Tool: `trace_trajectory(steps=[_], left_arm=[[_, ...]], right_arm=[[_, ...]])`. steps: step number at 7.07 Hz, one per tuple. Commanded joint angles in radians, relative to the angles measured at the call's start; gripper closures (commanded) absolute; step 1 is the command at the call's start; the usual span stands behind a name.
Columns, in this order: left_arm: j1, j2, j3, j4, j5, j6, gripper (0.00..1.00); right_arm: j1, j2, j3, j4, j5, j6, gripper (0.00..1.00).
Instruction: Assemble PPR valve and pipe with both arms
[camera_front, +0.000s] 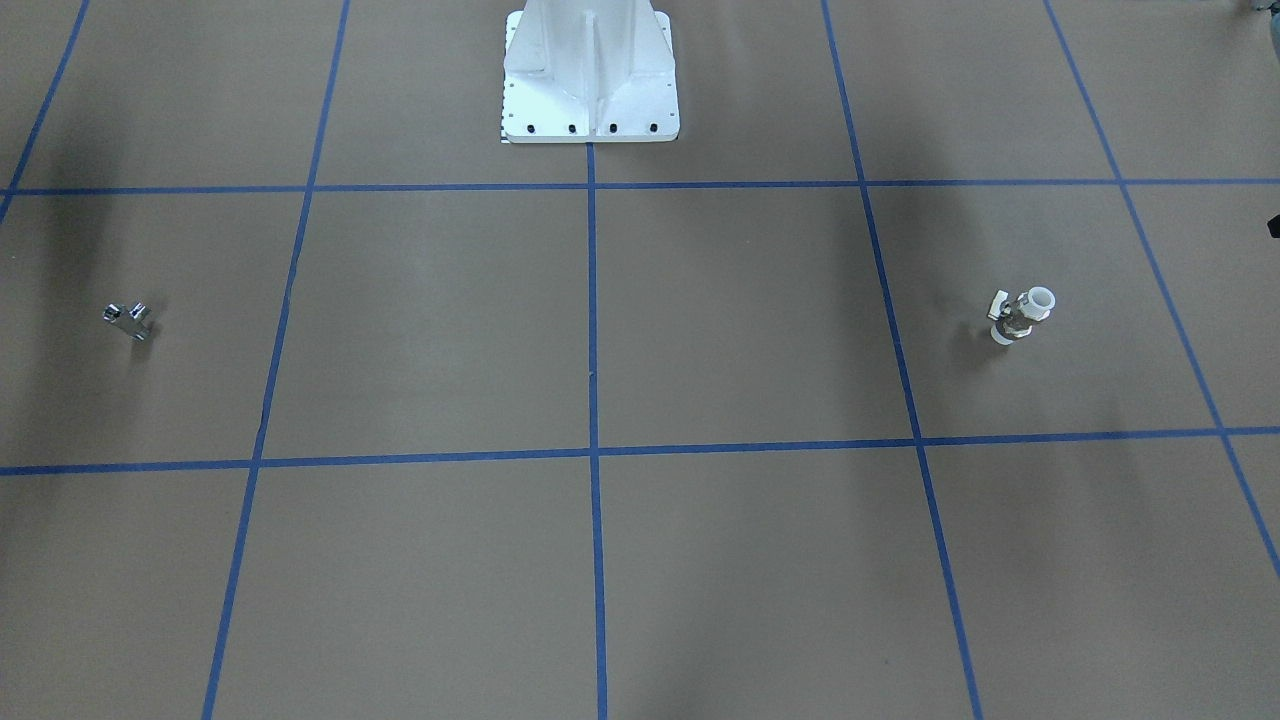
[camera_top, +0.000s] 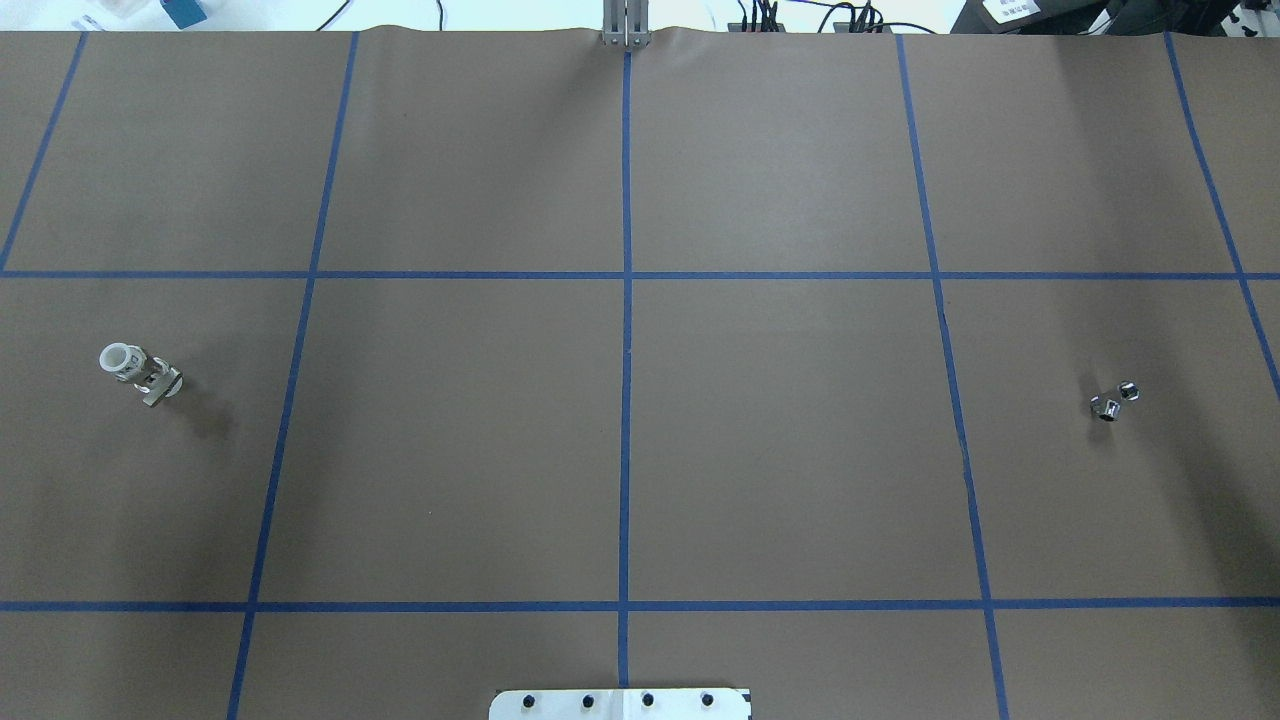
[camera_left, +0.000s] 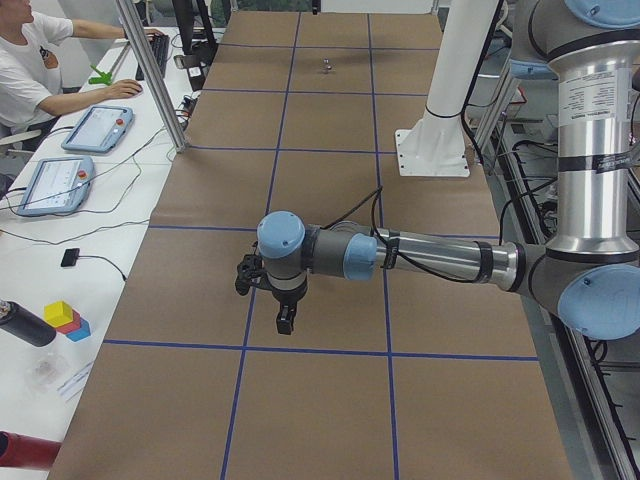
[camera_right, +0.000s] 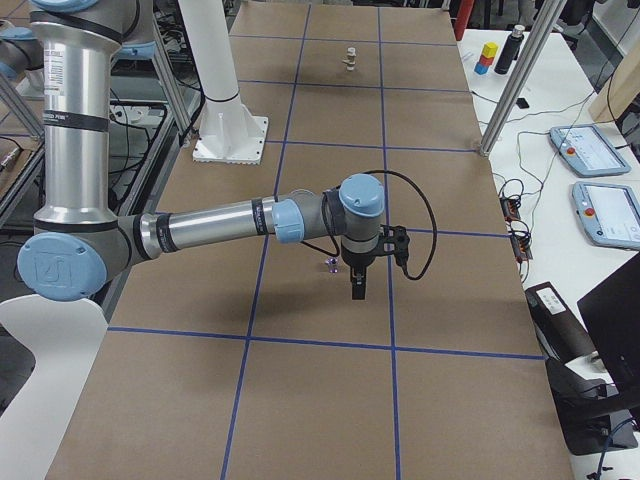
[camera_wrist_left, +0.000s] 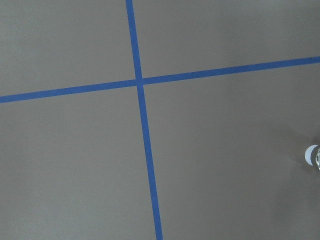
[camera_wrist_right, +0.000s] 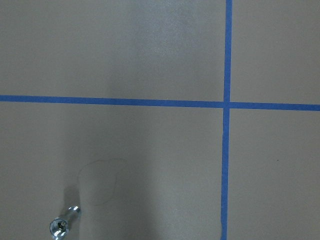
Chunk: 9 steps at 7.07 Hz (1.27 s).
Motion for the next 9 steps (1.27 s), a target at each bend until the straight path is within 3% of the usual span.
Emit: trace_trajectory(steps=[1,6,9], left_arm=[[0.003,-0.002,-0.007,-0.008,0.028,-0.003,0.0],[-0.011,0.03,-0.023,-0.017,0.035,-0.035,0.0],[-0.008,0.033,-0.07,-0.049,0.033,-0.156,0.0]], right_arm=[[0.0,-0.002,-0.001,0.002,0.0,0.0,0.0],[-0.002,-0.009,0.002,0.029,0.008,0.005,0.0],[-0.003,-0.016,-0.003,0.058,0.001,0.011,0.0]])
